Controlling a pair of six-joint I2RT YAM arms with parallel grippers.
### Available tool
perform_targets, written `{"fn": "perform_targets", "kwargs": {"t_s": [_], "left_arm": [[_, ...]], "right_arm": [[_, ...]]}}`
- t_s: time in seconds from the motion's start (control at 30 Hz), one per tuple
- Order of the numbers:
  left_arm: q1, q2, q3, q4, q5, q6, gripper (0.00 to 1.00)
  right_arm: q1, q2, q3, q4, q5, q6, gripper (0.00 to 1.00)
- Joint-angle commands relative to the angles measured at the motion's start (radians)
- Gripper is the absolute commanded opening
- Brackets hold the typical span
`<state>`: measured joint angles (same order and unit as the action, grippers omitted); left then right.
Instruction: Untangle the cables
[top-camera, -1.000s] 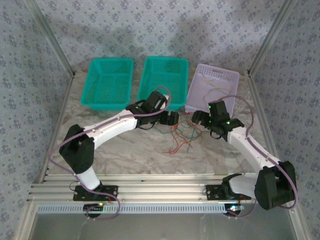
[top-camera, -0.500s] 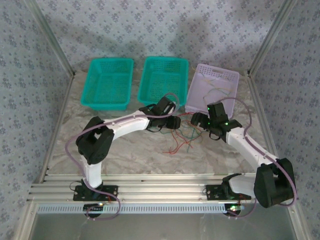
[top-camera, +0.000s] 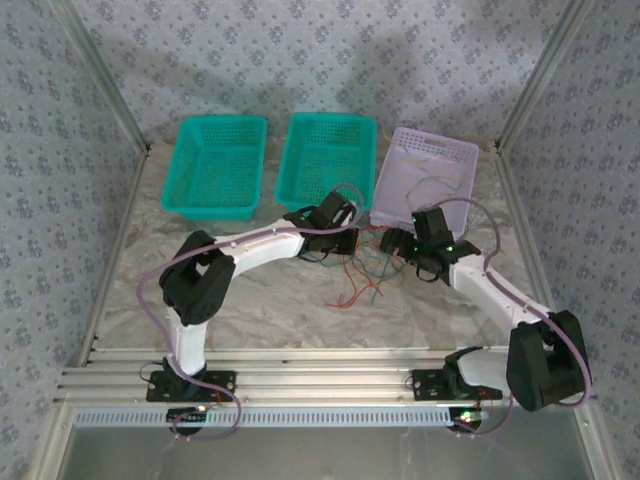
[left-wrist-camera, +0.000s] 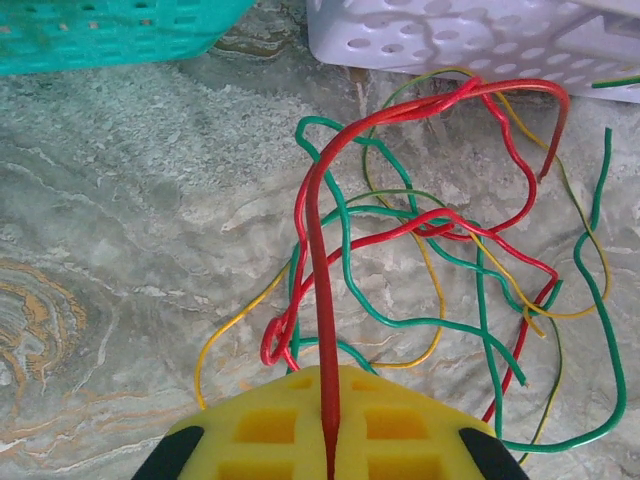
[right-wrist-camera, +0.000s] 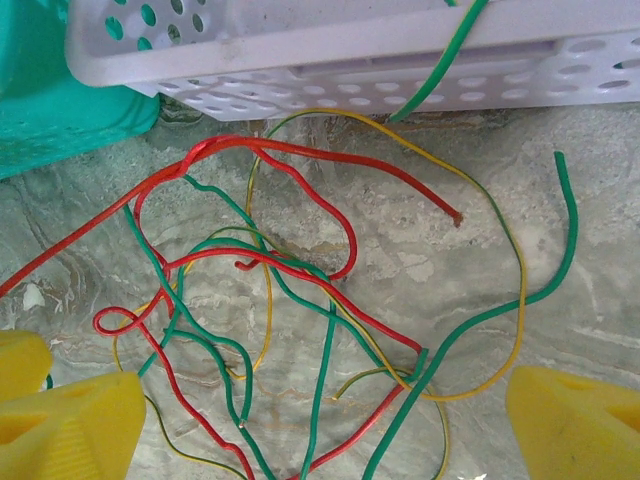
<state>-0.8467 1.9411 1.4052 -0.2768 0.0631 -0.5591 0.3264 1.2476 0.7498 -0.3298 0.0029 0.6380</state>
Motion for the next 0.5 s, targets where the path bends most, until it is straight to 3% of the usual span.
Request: {"fn": "perform_targets", "kwargs": {"t_s": [0.0,0.47], "left_arm": [[-0.005,-0.042,-0.018,-0.027,-0.014,0.020,0.00],[-0.006,-0.341,-0.243,-0.119,-0.120,0.061,0.00]], "right_arm": [[0.009,0.018,-0.013,0.017,-0.015,0.017,0.95],[0.072,0.200,0.055,0.110,-0.039,0.024,0.86]]}}
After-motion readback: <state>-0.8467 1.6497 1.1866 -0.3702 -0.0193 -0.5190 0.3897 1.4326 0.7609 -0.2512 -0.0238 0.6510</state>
